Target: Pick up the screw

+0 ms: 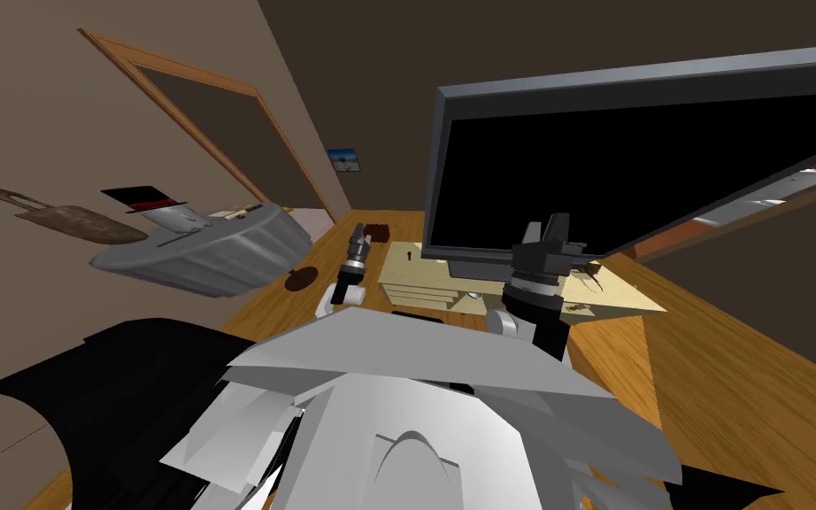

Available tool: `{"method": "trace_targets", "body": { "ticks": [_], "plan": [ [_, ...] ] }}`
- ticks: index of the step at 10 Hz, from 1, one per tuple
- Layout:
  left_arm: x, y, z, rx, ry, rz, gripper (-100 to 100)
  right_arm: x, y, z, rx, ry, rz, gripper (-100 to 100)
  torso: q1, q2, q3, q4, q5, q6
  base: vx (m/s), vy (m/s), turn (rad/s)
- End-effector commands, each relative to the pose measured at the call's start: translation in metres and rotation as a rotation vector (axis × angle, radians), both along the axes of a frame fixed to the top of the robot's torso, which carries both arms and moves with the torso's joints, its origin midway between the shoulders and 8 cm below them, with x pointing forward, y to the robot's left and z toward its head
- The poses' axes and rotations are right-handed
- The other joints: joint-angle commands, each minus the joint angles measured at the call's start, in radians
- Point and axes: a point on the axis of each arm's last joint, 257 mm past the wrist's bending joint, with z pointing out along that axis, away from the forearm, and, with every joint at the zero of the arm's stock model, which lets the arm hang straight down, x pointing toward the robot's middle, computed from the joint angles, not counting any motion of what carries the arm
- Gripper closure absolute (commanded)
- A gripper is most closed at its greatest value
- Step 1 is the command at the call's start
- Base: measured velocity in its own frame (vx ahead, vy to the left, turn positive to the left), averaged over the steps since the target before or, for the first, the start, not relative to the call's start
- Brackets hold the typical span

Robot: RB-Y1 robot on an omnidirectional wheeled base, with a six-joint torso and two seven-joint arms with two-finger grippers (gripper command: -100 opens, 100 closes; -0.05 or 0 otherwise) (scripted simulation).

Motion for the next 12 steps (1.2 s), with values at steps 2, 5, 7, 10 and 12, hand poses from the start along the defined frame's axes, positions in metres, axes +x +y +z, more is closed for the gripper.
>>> {"method": "trace_targets", "body": {
  "ticks": [2,5,7,10,12],
  "plan": [
    [0.018,0.005,-0.026,0.012,0.074,0.011,-100,0.000,0.000,0.000,0.000,0.000,0.000,0,0.000,0.000,0.000,0.000,0.000,0.000,-0.001,-0.010,-0.123],
    [0.040,0.013,-0.060,0.026,0.174,0.028,-100,0.000,0.000,0.000,0.000,0.000,0.000,0,0.000,0.000,0.000,0.000,0.000,0.000,-0.001,-0.013,-0.145],
    [0.052,0.017,-0.078,0.032,0.226,0.039,-100,0.000,0.000,0.000,0.000,0.000,0.000,0,0.000,0.000,0.000,0.000,0.000,0.000,0.001,-0.011,-0.099],
    [0.072,0.028,-0.116,0.047,0.337,0.063,-100,0.000,0.000,0.000,0.000,0.000,0.000,0,0.000,0.000,0.000,0.000,0.000,0.000,0.001,-0.012,-0.156],
    [0.082,0.034,-0.136,0.054,0.395,0.076,-100,0.000,0.000,0.000,0.000,0.000,0.000,0,0.000,0.000,0.000,0.000,0.000,0.000,0.000,-0.012,-0.104]
  ]
}}
